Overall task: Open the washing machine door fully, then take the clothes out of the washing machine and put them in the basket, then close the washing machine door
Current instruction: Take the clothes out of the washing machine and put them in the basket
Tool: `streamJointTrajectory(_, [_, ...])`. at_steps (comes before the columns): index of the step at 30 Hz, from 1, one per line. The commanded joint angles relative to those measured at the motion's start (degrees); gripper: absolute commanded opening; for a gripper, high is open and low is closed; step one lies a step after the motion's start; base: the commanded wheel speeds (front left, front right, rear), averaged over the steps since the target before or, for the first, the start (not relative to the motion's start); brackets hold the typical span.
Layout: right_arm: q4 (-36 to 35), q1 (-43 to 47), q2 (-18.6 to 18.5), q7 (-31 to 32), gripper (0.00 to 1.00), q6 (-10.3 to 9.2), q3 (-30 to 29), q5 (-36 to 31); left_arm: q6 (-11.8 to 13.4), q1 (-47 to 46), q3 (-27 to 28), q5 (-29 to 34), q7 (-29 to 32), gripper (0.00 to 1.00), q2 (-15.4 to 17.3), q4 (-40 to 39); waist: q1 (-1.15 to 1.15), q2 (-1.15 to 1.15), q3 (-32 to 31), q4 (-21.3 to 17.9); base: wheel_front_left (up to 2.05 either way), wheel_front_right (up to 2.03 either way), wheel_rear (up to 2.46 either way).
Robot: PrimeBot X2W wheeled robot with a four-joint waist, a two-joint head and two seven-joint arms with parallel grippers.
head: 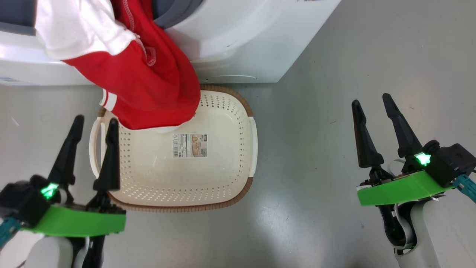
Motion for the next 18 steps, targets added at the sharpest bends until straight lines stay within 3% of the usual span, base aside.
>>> streamJointTrajectory(1, [-1.21,1.49,0.05,-0.36,1.00,0.26,1.24,-0.76,0.08,-1.73,1.11,0.00,-0.28,1.00,2.03,-0.52,0.00,0.00,0.05,0.03,0.00,0.00,0.00])
streamJointTrajectory(12, [-1.17,0.84,0.05,-0.36,1.00,0.26,1.76,-0.28,0.08,-14.29,-3.88,-2.18,-0.28,1.00,5.89,8.10,0.00,0.00,0.79,-0.51,0.00,0.00,0.00])
streamJointTrajectory(18, [-1.28,0.51,0.05,-0.36,1.00,0.26,2.15,0.20,0.08,-23.11,-6.72,-3.62,-0.28,1.00,7.11,16.88,0.00,0.00,1.66,-1.39,0.00,0.00,0.00])
